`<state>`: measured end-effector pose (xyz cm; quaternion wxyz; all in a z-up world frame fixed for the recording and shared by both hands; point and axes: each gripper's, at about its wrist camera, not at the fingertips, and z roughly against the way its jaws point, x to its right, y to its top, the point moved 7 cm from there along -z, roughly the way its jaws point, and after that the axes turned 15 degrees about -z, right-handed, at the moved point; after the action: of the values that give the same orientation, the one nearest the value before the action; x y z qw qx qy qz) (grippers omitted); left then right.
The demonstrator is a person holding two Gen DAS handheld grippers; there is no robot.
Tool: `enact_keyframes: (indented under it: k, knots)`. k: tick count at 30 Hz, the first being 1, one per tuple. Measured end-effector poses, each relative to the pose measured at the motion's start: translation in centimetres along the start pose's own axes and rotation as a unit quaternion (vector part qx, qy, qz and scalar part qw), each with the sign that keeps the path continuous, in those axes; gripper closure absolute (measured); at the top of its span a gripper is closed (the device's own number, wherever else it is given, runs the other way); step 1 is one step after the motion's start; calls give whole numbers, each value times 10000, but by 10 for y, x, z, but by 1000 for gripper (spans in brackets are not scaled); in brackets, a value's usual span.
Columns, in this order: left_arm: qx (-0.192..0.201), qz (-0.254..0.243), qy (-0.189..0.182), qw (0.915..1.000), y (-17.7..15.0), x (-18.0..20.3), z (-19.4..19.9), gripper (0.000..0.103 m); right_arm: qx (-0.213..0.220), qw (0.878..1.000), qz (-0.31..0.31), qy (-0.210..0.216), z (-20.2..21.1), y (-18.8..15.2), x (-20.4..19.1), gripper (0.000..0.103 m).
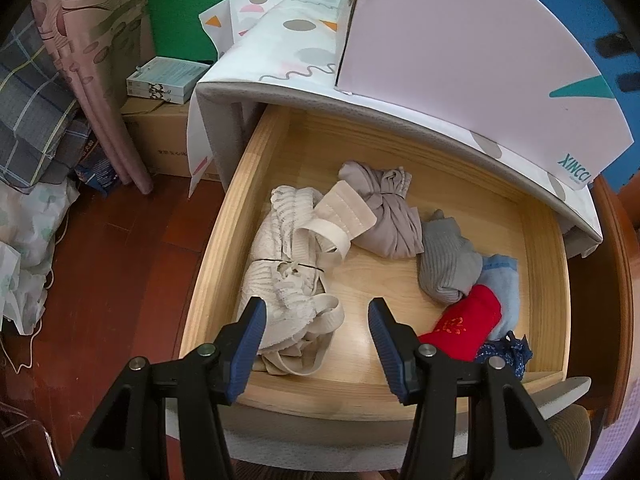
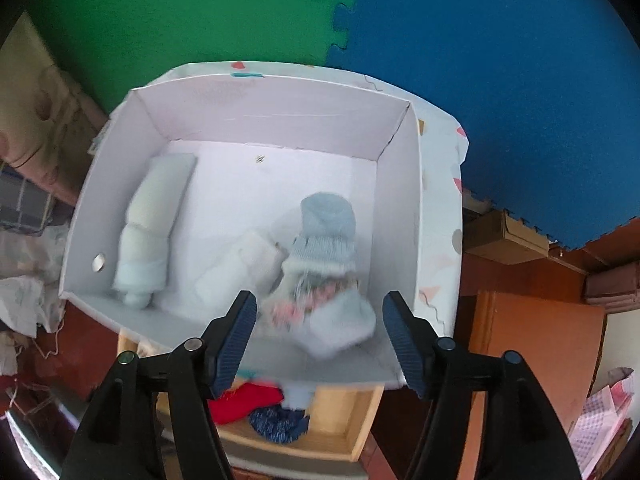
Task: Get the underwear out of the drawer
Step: 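Move the right gripper back into the drawer over the navy floral underwear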
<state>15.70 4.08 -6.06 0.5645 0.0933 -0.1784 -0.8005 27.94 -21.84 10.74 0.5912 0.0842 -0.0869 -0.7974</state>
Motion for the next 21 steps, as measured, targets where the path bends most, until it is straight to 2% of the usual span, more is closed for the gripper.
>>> enact_keyframes:
  k: [5, 8, 15, 21]
  knots:
    - [8, 46, -11, 10000, -1, -1, 1, 49, -210, 9990, 287, 271, 13, -49, 4, 40]
    - [4, 44, -23, 10000, 0, -1, 1, 49, -374, 9982, 374, 281, 6, -83, 11, 40]
    - [-16, 47, 6, 10000, -1, -2, 1, 49, -1166, 9925, 380, -9, -65, -160, 33, 40]
    - [-16, 89, 28, 10000, -1, -3, 0, 49, -1788, 9833, 321, -124, -130, -207, 30, 40]
